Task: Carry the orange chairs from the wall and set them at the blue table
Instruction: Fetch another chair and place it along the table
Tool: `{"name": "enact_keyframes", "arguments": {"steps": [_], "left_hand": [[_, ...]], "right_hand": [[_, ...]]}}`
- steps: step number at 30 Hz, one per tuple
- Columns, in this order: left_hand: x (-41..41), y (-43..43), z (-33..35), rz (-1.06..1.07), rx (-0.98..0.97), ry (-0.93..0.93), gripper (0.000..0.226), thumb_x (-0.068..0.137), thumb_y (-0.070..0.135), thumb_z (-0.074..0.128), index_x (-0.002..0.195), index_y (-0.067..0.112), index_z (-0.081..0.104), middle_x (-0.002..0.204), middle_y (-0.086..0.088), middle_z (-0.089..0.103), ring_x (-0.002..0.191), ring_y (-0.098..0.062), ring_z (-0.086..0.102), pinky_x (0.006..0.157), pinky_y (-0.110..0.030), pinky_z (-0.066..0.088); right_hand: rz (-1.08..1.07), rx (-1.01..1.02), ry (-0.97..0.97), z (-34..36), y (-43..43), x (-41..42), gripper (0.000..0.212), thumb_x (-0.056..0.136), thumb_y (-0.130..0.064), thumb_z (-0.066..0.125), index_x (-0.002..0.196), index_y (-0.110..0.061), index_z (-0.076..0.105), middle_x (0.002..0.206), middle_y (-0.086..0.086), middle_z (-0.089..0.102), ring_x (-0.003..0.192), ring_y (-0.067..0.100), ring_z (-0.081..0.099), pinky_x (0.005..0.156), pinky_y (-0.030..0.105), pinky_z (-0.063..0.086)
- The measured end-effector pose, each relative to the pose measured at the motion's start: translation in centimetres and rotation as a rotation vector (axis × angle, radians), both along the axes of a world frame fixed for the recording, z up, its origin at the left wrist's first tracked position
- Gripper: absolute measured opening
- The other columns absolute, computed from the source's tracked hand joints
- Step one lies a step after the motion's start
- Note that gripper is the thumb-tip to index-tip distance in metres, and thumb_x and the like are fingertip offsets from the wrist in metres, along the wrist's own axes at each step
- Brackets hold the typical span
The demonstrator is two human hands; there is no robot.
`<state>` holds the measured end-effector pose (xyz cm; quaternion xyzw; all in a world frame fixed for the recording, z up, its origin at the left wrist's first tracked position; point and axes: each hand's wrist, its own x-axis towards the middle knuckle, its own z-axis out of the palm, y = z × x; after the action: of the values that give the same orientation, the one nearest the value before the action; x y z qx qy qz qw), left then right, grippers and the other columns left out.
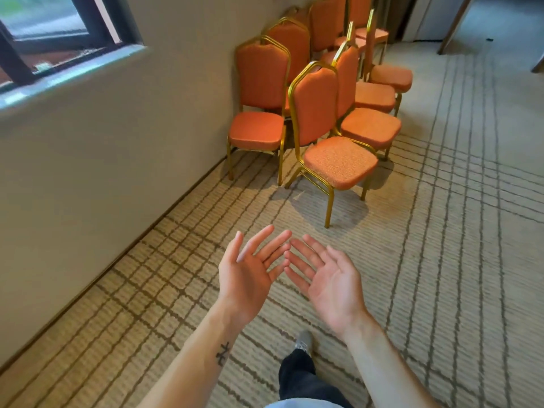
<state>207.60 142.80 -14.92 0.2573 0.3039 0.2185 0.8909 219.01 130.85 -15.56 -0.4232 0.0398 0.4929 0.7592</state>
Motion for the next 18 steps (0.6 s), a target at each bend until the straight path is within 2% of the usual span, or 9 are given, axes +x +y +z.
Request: {"name": "enact_keyframes", "arguments": {"steps": [8, 13, 18], "left_hand": [[9.7, 10.6, 0.3, 0.072, -0.036, 0.033, 0.064, 0.104, 0.057, 0.032, 0.145, 0.013, 0.053, 0.139, -0.017, 0.064, 0.128, -0.033, 0.056, 0.112, -0.047, 0.038], [14.7, 18.5, -0.7, 0.100, -0.065, 0.053, 0.065, 0.103, 0.057, 0.033, 0.145, 0.011, 0.052, 0.139, -0.018, 0.064, 0.124, -0.034, 0.057, 0.107, -0.047, 0.041], [19.2, 27.7, -1.9, 0.070, -0.079, 0.033, 0.064, 0.103, 0.055, 0.034, 0.143, 0.009, 0.054, 0.137, -0.020, 0.064, 0.123, -0.035, 0.057, 0.113, -0.049, 0.036]], "right_hand": [[0.095, 0.018, 0.050, 0.4, 11.7, 10.5, 0.049, 0.107, -0.034, 0.034, 0.142, -0.006, 0.052, 0.137, 0.020, 0.064, 0.129, 0.038, 0.059, 0.110, 0.052, 0.045], [0.106, 0.007, 0.085, -0.2, 19.5, 15.5, 0.051, 0.102, -0.033, 0.040, 0.142, -0.005, 0.052, 0.136, 0.022, 0.063, 0.121, 0.036, 0.063, 0.105, 0.051, 0.049], [0.061, -0.026, 0.055, -1.1, 28.7, 19.7, 0.051, 0.103, -0.033, 0.038, 0.143, -0.004, 0.050, 0.137, 0.021, 0.063, 0.124, 0.037, 0.061, 0.109, 0.053, 0.046]]}}
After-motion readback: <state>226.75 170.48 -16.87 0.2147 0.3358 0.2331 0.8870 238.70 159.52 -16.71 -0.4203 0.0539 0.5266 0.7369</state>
